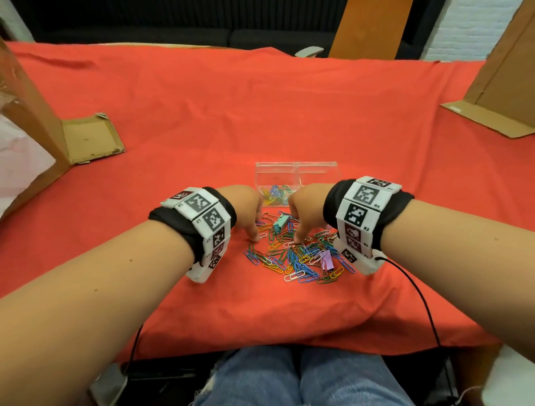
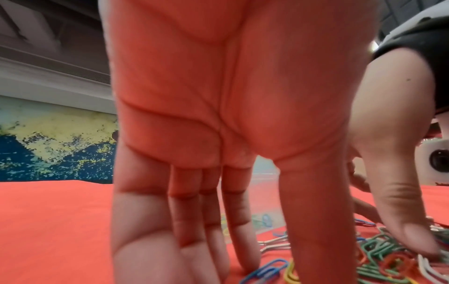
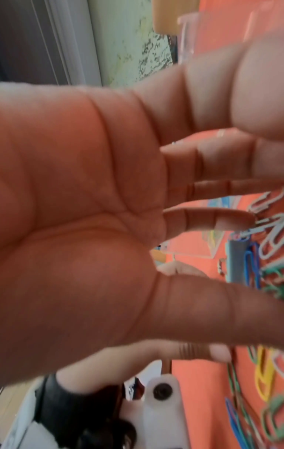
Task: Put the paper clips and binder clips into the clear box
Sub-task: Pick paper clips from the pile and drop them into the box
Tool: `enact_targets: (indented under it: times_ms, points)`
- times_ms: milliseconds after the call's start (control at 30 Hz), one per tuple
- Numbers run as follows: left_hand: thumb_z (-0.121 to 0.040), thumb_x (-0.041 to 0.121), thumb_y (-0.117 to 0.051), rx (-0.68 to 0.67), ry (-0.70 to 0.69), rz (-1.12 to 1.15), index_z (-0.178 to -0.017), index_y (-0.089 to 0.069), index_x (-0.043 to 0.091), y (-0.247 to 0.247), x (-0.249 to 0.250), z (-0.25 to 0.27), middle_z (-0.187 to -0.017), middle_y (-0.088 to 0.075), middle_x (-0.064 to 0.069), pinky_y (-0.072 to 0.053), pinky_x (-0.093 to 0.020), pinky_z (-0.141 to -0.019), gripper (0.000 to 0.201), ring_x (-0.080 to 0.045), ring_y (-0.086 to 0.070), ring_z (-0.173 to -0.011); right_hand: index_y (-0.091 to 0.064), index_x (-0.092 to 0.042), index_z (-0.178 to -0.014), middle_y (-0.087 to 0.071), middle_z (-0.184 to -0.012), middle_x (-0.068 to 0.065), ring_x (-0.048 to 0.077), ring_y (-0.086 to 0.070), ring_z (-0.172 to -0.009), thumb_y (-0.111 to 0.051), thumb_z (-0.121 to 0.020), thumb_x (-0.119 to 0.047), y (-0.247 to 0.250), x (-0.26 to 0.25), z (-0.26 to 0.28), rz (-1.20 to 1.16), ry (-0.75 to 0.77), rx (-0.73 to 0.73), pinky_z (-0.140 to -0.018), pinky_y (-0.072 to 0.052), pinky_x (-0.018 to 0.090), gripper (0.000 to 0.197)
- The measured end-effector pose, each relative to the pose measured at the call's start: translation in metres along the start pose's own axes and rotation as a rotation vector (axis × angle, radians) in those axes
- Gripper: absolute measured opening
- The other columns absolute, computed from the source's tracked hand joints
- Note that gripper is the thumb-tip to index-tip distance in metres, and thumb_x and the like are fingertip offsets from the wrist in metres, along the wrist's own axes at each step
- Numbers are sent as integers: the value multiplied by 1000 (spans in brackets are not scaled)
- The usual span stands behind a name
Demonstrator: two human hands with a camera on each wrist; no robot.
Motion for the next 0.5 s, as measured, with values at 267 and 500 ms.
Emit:
enact_targets:
  times_ms: [267,500]
  points:
    - [-81,18,-71,-133,25,29,-102,-73,0,-12,4,-1,-67,-62,-4,-46,-17,-55,28,-20,-60,-63,-68,-6,-97,-64,-56,-5,2,-51,-30,-62,-88,-35,-9,-5,-2,-20,39,-56,-49,-35,14,31]
    - [-79,17,-71,-36,7,109,-91,-74,0,3,0,1,-59,-64,-2,-54,-22,-62,21,-8,-58,-42,-74,-4,-98,-77,-93,6,10,-63,-57,-59,-88,-21,13,19,7,-194,19,64,-85,-56,28,24]
Point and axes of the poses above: each hand's wrist, its own z-axis away from the middle knuckle, its own y-axis out of the back of the hand, x = y × z, the point moved 9 cm from there along -z, towards the middle knuckle
